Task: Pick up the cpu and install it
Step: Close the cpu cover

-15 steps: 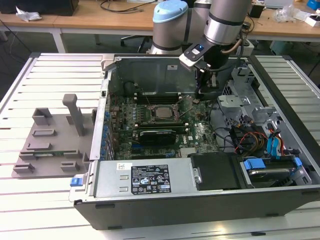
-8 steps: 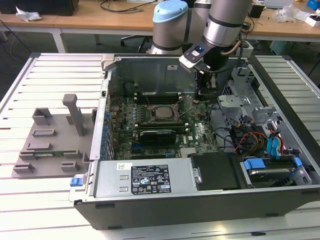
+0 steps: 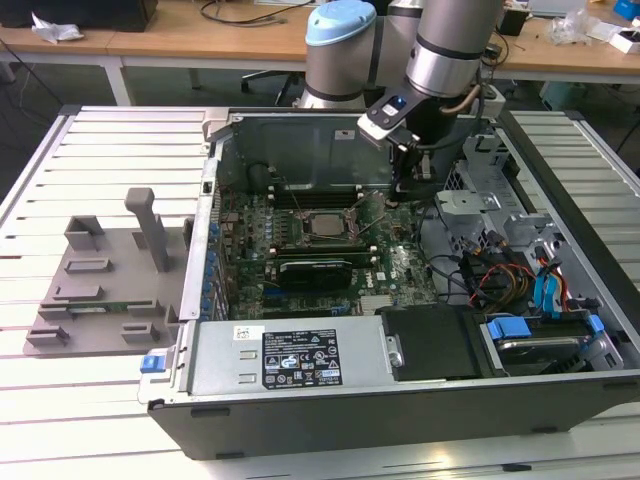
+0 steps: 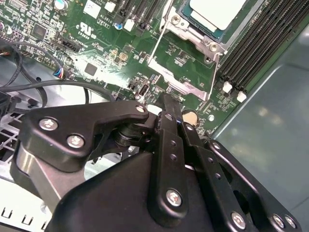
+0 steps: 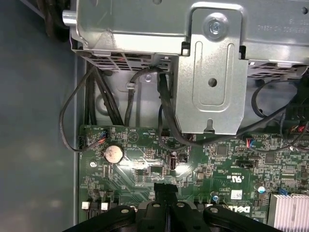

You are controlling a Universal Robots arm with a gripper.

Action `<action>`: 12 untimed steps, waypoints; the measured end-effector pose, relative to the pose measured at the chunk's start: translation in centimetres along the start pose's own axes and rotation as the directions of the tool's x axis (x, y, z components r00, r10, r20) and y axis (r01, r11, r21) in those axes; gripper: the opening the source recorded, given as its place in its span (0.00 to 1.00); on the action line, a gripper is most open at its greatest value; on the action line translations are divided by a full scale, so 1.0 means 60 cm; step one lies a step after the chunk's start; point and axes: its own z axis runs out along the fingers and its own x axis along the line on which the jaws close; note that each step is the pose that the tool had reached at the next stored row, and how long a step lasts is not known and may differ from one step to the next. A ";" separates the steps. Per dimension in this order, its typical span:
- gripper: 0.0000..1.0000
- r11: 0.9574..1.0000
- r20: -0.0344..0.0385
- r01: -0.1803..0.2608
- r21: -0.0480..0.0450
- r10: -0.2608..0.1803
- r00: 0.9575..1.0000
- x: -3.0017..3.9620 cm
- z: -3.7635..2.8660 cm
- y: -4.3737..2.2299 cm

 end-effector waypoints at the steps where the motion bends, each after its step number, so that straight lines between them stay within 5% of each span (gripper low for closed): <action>1: 0.11 1.000 0.000 0.000 0.000 0.000 1.000 0.000 0.003 0.000; 4: 0.11 1.000 -0.002 0.000 0.000 0.000 1.000 0.000 0.009 0.000; 9: 0.11 1.000 -0.032 0.002 -0.002 -0.002 0.999 0.001 0.016 -0.002; 12: 0.11 1.000 -0.032 0.002 -0.002 -0.002 0.999 0.001 0.016 -0.002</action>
